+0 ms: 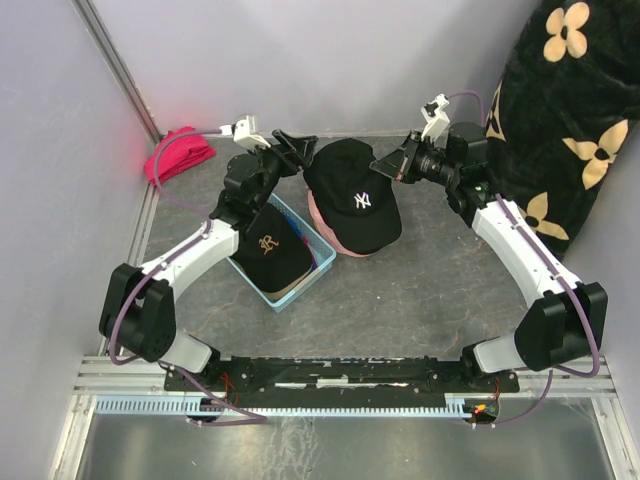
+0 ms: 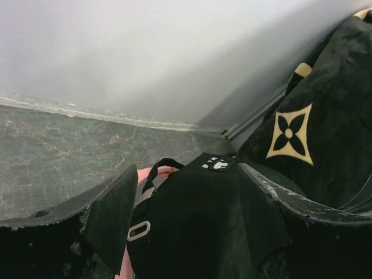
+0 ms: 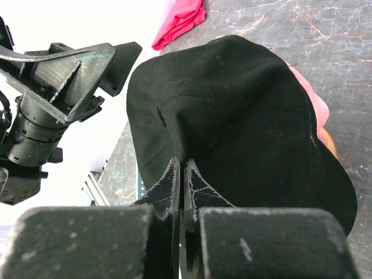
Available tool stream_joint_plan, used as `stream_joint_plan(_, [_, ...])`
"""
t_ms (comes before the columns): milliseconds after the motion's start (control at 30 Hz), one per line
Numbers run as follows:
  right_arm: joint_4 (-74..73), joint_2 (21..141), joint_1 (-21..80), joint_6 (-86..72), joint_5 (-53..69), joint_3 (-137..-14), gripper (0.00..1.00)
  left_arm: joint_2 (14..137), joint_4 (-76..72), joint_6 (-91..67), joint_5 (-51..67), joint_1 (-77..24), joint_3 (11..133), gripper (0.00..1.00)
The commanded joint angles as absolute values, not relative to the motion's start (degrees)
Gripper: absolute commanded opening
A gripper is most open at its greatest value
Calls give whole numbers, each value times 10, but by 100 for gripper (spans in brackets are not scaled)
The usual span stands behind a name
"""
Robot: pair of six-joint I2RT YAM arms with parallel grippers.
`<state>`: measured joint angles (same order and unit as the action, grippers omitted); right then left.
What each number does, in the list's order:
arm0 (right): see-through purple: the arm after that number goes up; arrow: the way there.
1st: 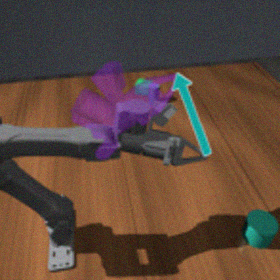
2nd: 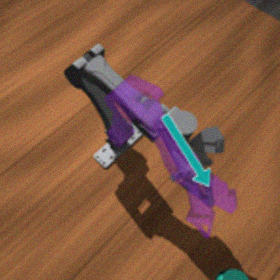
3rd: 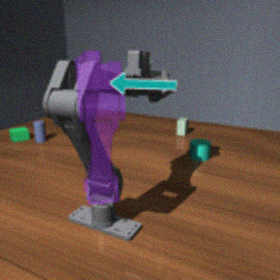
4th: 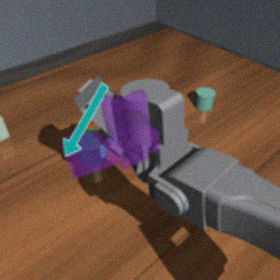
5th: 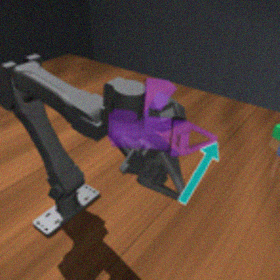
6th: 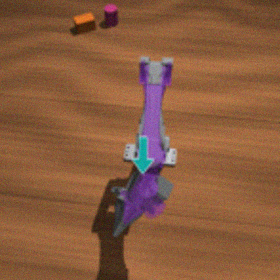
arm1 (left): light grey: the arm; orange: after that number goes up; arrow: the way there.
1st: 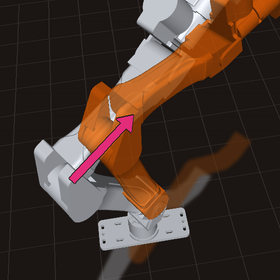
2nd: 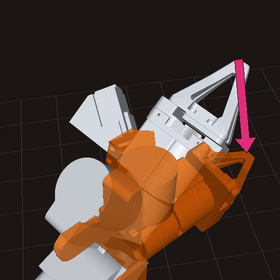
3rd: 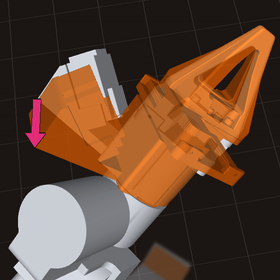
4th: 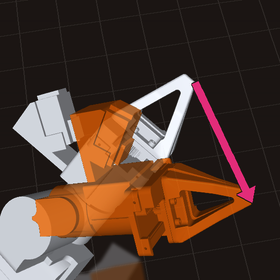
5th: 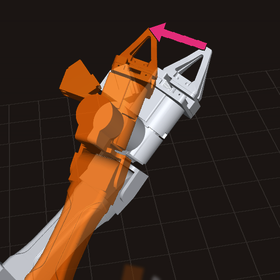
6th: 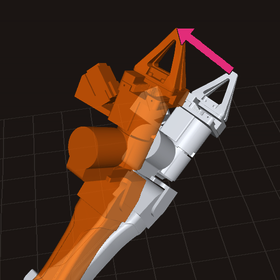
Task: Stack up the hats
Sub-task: Stack the hat on the hat.
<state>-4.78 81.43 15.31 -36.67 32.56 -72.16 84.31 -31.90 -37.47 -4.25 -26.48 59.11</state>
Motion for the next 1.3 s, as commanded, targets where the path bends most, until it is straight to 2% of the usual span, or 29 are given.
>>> stream_joint_plan(0, [-36, 796, 149, -353, 327, -717, 2, 857, -348, -336, 0, -272, 628, 76])
stream_joint_plan(133, [-60, 797, 149, -340, 301, -722, 8, 871, -343, -331, 19, -280, 636, 76])
stream_joint_plan(300, [-71, 797, 149, -335, 284, -723, 31, 877, -333, -325, 22, -286, 631, 75])
stream_joint_plan(467, [-78, 796, 149, -334, 279, -728, 42, 875, -329, -325, 22, -290, 614, 75])
stream_joint_plan(800, [-115, 811, 149, -324, 269, -748, 51, 872, -275, -321, -24, -296, 603, 74])
stream_joint_plan(1033, [-67, 797, 148, -347, 270, -737, 56, 820, -298, -342, -115, -293, 558, 77])
stream_joint_plan(1267, [-38, 791, 148, -373, 261, -732, 61, 776, -293, -385, -158, -277, 530, 80])
